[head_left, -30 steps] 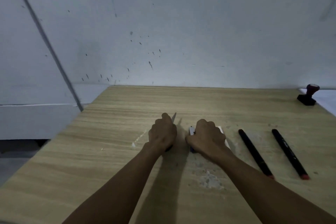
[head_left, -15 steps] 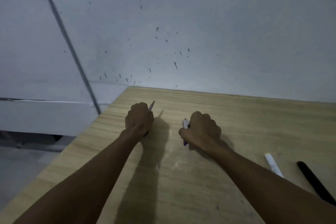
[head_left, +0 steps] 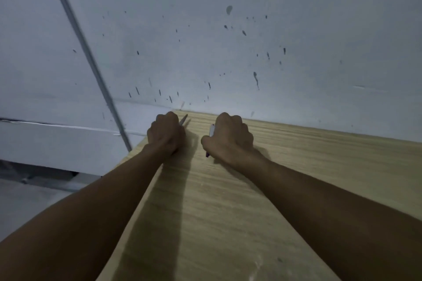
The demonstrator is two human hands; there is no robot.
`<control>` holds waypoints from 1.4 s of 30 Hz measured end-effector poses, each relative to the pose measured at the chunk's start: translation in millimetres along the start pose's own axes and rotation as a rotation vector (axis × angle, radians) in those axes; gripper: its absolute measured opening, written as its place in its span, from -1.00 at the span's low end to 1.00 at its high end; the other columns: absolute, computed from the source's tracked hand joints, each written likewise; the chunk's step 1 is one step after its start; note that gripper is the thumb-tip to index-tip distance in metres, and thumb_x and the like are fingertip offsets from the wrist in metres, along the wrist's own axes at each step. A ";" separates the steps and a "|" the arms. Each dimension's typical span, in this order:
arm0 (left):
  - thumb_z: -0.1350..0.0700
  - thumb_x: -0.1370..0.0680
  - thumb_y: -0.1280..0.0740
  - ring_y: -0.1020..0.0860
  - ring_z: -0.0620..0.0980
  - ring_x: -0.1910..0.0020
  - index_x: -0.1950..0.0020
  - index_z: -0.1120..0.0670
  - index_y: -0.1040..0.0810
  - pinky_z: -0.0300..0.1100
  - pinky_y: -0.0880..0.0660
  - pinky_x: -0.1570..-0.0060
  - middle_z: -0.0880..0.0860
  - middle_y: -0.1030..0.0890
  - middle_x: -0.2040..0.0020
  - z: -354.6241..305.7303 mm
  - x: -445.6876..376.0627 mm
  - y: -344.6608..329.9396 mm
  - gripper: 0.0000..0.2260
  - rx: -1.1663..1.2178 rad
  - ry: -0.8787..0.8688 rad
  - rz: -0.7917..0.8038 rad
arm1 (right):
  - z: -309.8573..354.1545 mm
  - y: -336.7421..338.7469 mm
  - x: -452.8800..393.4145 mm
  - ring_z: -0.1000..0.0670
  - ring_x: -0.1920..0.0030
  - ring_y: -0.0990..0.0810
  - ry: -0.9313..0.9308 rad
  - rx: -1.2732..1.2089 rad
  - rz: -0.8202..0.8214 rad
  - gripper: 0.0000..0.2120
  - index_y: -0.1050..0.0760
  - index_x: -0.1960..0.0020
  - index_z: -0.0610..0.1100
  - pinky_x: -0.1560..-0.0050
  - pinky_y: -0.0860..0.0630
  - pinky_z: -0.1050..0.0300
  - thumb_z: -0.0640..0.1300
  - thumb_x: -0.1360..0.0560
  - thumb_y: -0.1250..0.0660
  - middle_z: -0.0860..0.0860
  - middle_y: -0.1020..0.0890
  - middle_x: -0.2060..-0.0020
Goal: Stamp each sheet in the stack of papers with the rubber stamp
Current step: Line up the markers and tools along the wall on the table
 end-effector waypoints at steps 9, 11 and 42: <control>0.13 -0.53 -0.30 -0.57 0.21 0.08 0.17 0.15 -0.45 -0.06 -0.48 0.17 0.21 -0.59 0.06 1.5 -23.0 -13.7 -0.87 -0.017 -0.010 -0.008 | 0.2 -35.4 -37.5 -0.15 0.11 -0.54 0.031 -0.003 -0.011 -0.85 -0.41 0.16 -0.15 0.22 -0.36 0.11 -0.19 -0.35 -0.37 -0.06 -0.52 0.12; 0.09 -0.53 -0.31 -0.58 0.21 0.07 0.17 0.14 -0.44 -0.02 -0.52 0.10 0.20 -0.60 0.05 0.8 -23.5 -13.5 -0.85 -0.028 -0.017 0.006 | 2.7 -41.1 -40.8 -0.15 0.10 -0.55 0.038 -0.003 -0.016 -0.86 -0.42 0.16 -0.14 0.22 -0.36 0.09 -0.17 -0.36 -0.37 -0.07 -0.54 0.10; 0.12 -0.56 -0.27 -0.54 0.02 0.11 0.02 0.14 -0.65 -0.15 -0.41 0.09 0.08 -0.57 0.07 -42.3 69.6 43.4 -0.82 0.335 -0.315 -0.120 | -30.2 41.1 38.9 -0.17 -0.13 -0.55 -0.012 0.198 -0.081 -0.64 -0.49 -0.14 -0.11 0.01 -0.41 0.02 0.12 -0.50 -0.31 -0.08 -0.55 -0.10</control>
Point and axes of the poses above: each hand's wrist, its own x-axis away from the middle knuckle, its own y-axis out of the back of the hand, z = x × y, the point moved 4 cm from there along -x, towards the middle knuckle
